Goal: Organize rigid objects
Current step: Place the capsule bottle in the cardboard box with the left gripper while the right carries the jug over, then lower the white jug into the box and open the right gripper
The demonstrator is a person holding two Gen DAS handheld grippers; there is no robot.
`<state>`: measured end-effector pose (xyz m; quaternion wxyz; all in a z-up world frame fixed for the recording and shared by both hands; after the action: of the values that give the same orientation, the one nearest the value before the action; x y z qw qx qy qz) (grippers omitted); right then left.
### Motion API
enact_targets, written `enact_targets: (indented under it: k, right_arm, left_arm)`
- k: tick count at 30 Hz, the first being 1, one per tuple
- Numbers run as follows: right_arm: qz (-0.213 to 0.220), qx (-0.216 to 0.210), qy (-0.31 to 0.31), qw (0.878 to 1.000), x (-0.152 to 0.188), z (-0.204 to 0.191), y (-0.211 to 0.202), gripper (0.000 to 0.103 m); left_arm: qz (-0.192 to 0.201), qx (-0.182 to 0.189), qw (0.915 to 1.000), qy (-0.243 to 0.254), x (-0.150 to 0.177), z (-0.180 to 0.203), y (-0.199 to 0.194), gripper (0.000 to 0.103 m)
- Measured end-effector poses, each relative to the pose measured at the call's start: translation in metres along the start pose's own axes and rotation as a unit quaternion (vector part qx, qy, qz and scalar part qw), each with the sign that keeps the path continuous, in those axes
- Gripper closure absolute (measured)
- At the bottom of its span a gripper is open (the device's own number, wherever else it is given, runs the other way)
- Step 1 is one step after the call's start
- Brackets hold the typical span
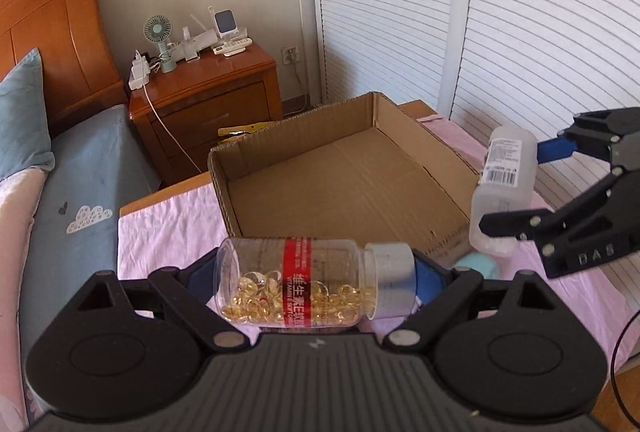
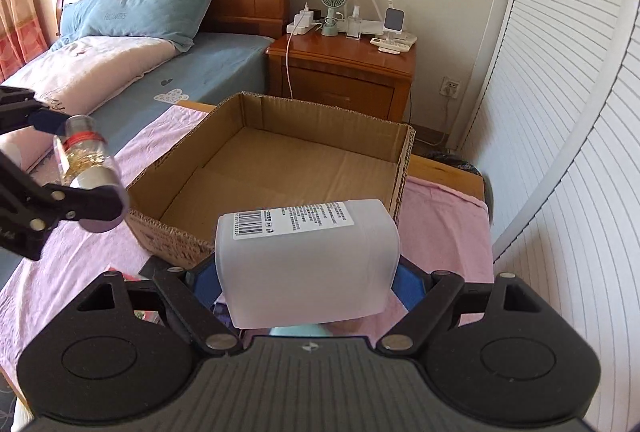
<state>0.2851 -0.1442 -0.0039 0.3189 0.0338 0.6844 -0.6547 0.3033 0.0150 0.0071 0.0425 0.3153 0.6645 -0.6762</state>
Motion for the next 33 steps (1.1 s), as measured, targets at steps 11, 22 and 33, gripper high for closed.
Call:
enact_targets:
  k: [11, 22, 33]
  right_arm:
    - [-0.037, -0.009, 0.012, 0.999, -0.029, 0.011, 0.041, 0.016]
    - [-0.060, -0.010, 0.013, 0.998, -0.048, 0.007, 0.058, 0.017]
    - [-0.083, 0.030, 0.035, 0.996, -0.097, 0.012, 0.092, 0.010]
  left_arm:
    - [-0.040, -0.021, 0.9986, -0.028, -0.072, -0.022, 0.090, 0.009]
    - [-0.022, -0.021, 0.9995, 0.004, -0.044, -0.026, 0.055, 0.008]
    - [-0.002, -0.009, 1.0000, -0.004, -0.014, -0.039, 0.029, 0.008]
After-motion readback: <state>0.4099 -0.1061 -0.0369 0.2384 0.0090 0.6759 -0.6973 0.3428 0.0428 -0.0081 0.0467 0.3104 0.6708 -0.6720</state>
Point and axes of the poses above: each gripper's, at about its wrist camera, not at the fingertips, and y roughly the way its jaws point, z to its right, x to its underside, the point moved 7 cm from there along y, roughly the way its jaws point, and after that the axes turned 13 degrees about -z, right-handed, at the moved point
